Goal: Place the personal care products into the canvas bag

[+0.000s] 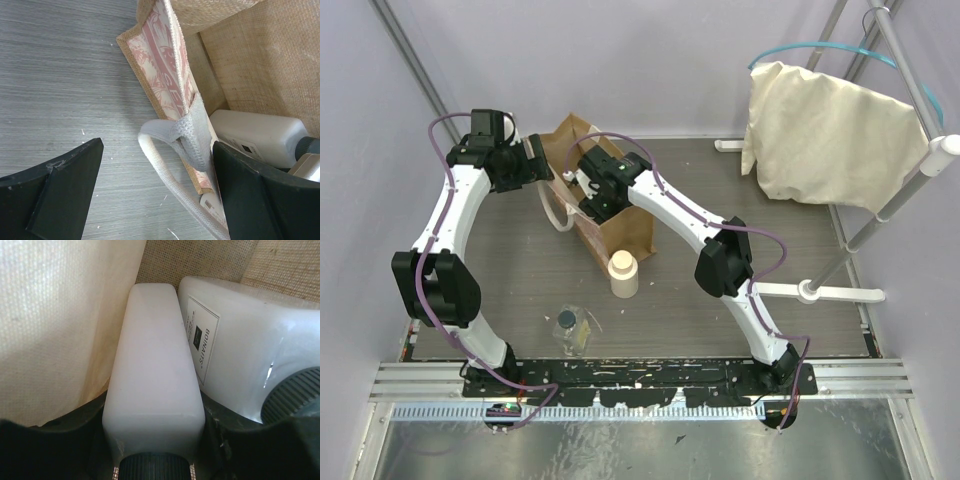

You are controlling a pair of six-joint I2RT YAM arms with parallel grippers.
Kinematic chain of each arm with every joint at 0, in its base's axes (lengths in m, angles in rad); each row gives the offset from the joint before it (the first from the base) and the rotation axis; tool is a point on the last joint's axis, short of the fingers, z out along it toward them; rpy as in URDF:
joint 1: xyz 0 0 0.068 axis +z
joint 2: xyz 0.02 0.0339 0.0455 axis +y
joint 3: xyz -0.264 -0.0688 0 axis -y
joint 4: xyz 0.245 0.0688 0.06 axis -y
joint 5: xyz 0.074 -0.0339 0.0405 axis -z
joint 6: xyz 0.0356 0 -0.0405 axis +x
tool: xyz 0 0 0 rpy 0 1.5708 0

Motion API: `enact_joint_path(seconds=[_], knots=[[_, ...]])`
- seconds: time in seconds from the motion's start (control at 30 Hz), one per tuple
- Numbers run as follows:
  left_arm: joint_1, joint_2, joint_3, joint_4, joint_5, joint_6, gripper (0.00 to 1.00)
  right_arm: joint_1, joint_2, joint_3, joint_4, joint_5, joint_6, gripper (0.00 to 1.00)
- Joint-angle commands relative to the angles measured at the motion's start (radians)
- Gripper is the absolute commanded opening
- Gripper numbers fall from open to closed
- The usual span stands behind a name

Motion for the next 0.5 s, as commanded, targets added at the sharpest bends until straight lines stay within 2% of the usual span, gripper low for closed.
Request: enact_joint_path(seconds=[0.0,0.17,0.23,0.3,0.47], knots=[[0.004,-0.028,0.023,-0.009,0.022,0.014,0.98,-0.001,-0.021,0.018,0.084,-0.017,-0.027,0.32],[0.004,-0.014,0.026,-0.004,0.022,0.018,0.98,-0.005,-0.071,0.027,0.1,-0.005,-0.011,0.71],[0.004,-0.007,0.024,0.003,0.023,0.02,0.98,-0.006,-0.099,0.027,0.111,0.013,-0.002,0.81],[0.004,0.0,0.019,0.014,0.019,0.023,0.98,-0.006,-0.134,0.026,0.124,0.033,0.006,0.88],[0.004,0.007,0.001,0.051,0.027,0.012,0.98,-0.006,-0.22,0.02,0.166,0.052,0.013,0.99]])
